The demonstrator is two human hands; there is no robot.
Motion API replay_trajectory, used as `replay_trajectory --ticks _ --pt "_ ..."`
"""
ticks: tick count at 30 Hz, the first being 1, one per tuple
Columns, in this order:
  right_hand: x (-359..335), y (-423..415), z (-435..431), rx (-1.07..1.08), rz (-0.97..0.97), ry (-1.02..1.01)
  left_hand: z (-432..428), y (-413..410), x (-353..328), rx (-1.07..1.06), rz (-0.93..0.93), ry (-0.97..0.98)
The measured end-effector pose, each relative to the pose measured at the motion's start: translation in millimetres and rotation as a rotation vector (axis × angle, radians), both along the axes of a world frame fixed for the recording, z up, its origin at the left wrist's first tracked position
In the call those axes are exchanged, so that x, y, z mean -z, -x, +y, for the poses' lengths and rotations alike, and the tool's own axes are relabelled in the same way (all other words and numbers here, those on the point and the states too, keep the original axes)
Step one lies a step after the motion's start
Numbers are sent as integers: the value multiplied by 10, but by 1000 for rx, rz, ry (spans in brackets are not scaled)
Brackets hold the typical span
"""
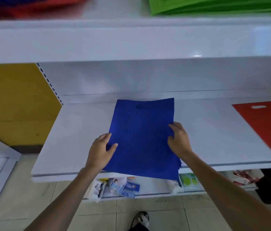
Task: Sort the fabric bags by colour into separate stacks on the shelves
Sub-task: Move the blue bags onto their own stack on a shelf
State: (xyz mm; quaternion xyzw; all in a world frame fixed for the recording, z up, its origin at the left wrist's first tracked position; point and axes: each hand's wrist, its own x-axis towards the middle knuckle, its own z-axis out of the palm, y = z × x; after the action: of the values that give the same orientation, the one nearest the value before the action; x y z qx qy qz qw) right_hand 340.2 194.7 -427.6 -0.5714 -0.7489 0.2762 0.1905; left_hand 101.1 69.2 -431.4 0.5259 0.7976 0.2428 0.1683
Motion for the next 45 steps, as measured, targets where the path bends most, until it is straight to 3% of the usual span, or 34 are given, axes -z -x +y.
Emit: replay_trajectory --ticks 3,5,9,11,18,24,34,45 --pt "232 128 241 -30 -266 50 227 50 191 -22 171 244" --pt "314 154 297 68 -340 119 283 26 242 -103 132 313" --pt "397 102 387 154 -200 179 365 -58 272 -101 -119 254" --pt "376 36 416 169 -126 199 406 -124 236 -41 -137 263" --pt "202 -190 302 99 -184 156 419 -214 126 44 -88 338" --pt "-388 -360 -189 87 -53 104 36 -343 -402 105 35 259" --pt "-2133 -772 -1322 72 76 -316 -1089 -937 -1958 167 93 -41" --pt "-3318 -79 -1484 -58 248 -701 -1406 -509 -3197 49 228 -390"
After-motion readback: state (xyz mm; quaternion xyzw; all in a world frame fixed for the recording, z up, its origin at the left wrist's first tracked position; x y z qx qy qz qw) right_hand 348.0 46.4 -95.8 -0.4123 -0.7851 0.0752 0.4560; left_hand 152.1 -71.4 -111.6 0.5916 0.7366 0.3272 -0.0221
